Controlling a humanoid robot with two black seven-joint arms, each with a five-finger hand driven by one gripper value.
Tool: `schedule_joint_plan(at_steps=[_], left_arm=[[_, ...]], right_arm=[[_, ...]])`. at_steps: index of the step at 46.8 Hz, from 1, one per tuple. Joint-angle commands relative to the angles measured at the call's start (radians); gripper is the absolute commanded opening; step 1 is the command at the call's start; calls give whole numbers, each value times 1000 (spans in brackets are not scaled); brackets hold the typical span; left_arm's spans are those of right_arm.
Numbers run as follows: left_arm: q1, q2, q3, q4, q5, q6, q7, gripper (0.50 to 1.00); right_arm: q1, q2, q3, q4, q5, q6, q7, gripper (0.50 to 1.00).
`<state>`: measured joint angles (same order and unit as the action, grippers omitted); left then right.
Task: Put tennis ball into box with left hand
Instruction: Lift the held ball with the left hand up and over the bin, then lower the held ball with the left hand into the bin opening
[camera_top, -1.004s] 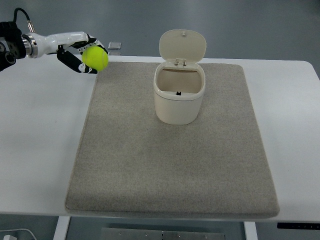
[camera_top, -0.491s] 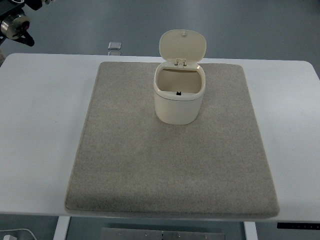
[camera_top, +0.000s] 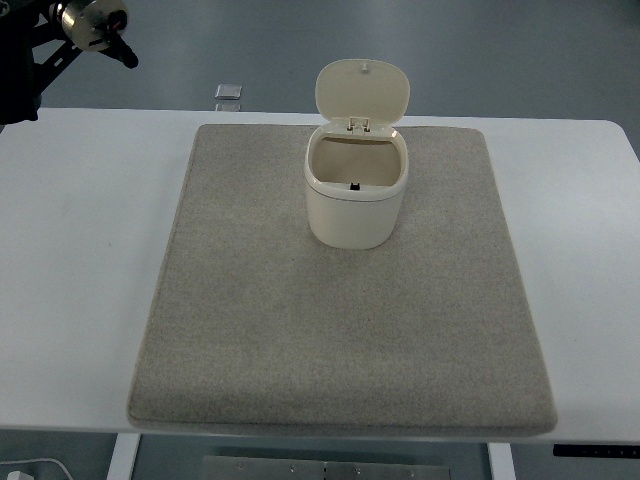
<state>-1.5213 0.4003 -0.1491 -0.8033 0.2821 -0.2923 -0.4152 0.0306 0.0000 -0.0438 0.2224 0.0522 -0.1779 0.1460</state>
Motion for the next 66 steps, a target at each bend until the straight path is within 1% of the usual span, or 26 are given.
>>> schedule_joint_plan(at_steps=[1,10,15,21,27,36,50,66], left_arm=[[-3,2,2,-37,11,-17,-1,500],[12,6,0,-117,109,-63,-1,500],[18,11,14,-163,124,-65,-1,500],[21,9,34,-186,155,-68,1,500],[21,5,80,-194,203,-68,4,500],[23,11,171,-197,206,-70,3,500],[36,17,204,-198,264,-76,4,500],[36,32,289,-195,269,-76,4,500]], right_arm=[[0,0,-1,0,0,0,0,938],[0,0,-1,0,0,0,0,938],[0,0,-1,0,0,0,0,938],[0,0,-1,0,0,0,0,938],[0,0,-1,0,0,0,1,938],[0,0,-1,0,0,0,0,938],[0,0,-1,0,0,0,0,938],[0,0,1,0,0,0,0,938]])
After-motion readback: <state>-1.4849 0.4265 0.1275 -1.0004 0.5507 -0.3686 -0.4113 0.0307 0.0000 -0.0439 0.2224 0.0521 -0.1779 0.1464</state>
